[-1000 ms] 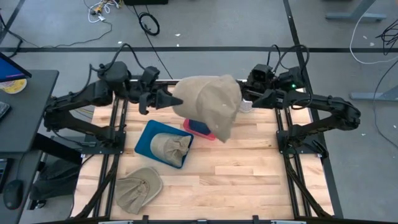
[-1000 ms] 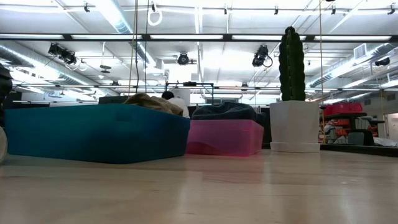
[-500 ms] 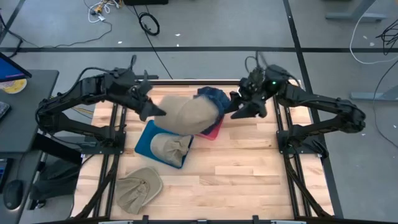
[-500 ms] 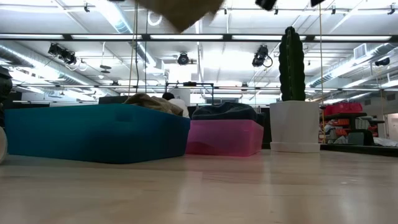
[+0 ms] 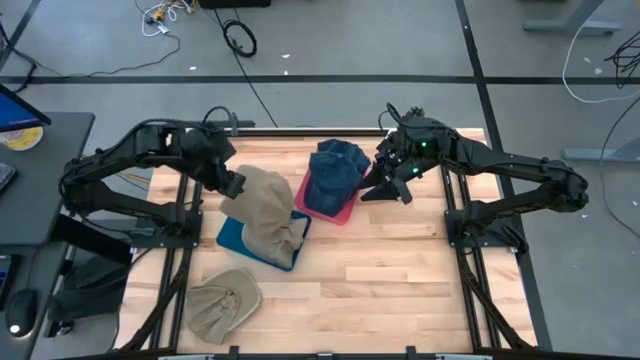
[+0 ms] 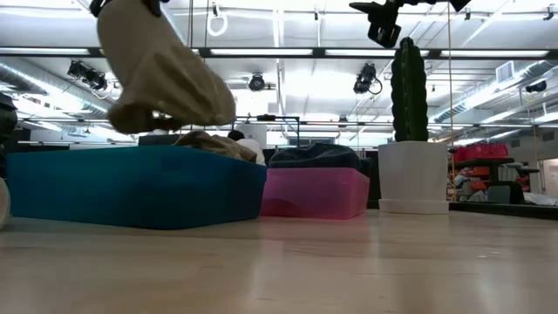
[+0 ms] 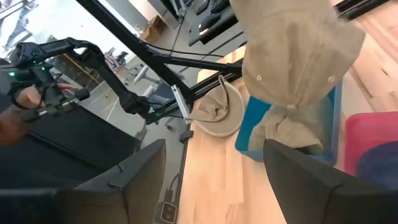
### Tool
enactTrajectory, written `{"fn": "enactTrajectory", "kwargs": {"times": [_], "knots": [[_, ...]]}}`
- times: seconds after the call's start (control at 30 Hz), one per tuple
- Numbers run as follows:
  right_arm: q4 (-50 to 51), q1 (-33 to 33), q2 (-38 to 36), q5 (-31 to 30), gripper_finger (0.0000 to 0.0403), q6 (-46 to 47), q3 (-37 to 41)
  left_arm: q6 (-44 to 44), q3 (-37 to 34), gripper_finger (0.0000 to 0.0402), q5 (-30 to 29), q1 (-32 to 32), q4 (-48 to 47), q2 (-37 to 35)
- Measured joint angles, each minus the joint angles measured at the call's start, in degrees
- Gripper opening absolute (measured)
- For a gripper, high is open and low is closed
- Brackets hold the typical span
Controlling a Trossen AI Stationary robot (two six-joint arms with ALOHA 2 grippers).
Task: Pick & Place hat
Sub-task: Put the top brown cap into the blue bin
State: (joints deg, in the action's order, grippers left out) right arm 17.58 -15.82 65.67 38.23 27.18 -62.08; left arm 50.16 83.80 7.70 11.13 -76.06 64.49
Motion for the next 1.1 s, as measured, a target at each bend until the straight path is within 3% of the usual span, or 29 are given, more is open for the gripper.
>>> {"fn": "enactTrajectory", "kwargs": {"times": [0.2,0.47,0.87,1.1], "knots": [[0.0,0.8,0.0,-0.5,0.0269,-0.1,0.0,1.9,-3.9,0.0011,5.5,-1.7,-0.8,0.0],[0.0,0.9,0.0,-0.5,0.0269,-0.3,0.0,4.2,-12.2,0.0011,4.9,-2.8,1.0,0.0],[0.0,0.9,0.0,-0.5,0.0269,-0.2,0.0,6.7,-28.3,0.0011,5.9,-2.8,30.7,0.0],[0.0,0.9,0.0,-1.8,0.0269,0.3,0.0,7.3,-32.5,0.0011,6.8,-2.8,31.9,-0.1]]}}
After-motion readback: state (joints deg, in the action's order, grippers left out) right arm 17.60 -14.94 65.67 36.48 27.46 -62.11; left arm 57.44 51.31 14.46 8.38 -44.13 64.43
